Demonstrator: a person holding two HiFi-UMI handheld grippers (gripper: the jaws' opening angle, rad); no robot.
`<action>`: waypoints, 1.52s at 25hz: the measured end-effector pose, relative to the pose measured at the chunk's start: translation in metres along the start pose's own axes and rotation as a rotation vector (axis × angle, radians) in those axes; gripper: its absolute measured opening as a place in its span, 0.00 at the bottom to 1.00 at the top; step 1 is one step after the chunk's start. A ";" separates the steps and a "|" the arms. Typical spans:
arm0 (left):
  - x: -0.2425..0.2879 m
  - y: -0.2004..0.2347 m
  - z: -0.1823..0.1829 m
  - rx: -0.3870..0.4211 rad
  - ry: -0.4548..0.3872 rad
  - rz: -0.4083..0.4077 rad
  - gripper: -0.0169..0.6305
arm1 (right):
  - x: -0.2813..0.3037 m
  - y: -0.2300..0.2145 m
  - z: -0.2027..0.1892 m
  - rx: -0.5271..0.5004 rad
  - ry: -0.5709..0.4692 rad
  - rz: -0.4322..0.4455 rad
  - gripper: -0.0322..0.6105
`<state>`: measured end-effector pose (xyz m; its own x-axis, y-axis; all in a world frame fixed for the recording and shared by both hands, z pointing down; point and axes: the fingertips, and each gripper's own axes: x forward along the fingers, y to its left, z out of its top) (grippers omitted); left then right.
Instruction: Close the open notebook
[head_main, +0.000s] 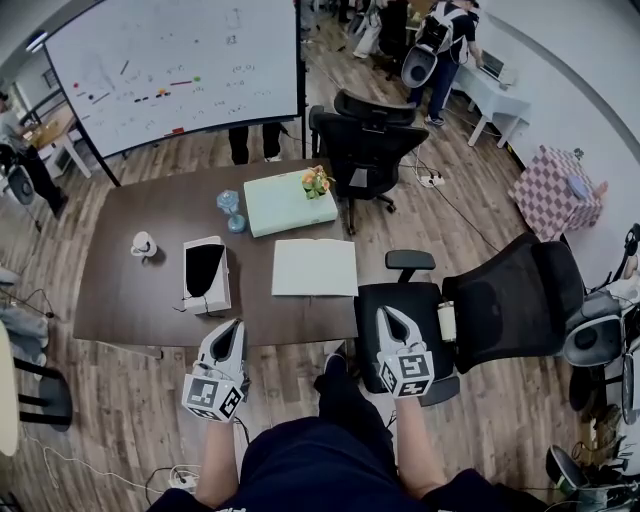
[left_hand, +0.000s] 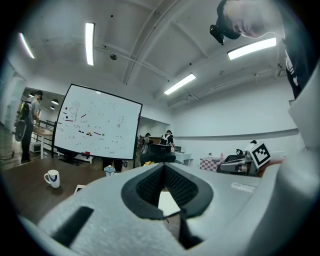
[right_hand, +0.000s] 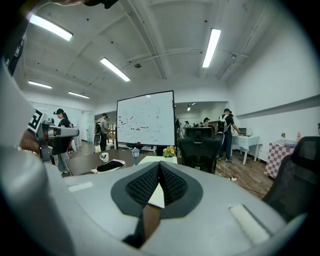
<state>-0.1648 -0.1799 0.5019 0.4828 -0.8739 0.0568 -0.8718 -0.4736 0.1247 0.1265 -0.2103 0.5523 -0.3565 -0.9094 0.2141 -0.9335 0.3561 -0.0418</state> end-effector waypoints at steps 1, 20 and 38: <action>0.004 0.001 0.000 0.001 0.001 0.001 0.02 | 0.004 -0.003 -0.001 -0.001 0.002 0.002 0.06; 0.048 0.020 -0.010 -0.016 0.001 0.027 0.02 | 0.068 -0.025 -0.003 -0.037 0.007 0.054 0.06; 0.067 0.035 -0.020 -0.024 0.022 0.064 0.02 | 0.108 -0.040 -0.019 -0.047 0.034 0.067 0.06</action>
<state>-0.1617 -0.2529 0.5294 0.4285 -0.8993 0.0873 -0.8987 -0.4142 0.1444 0.1262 -0.3190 0.5961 -0.4156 -0.8758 0.2455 -0.9046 0.4260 -0.0118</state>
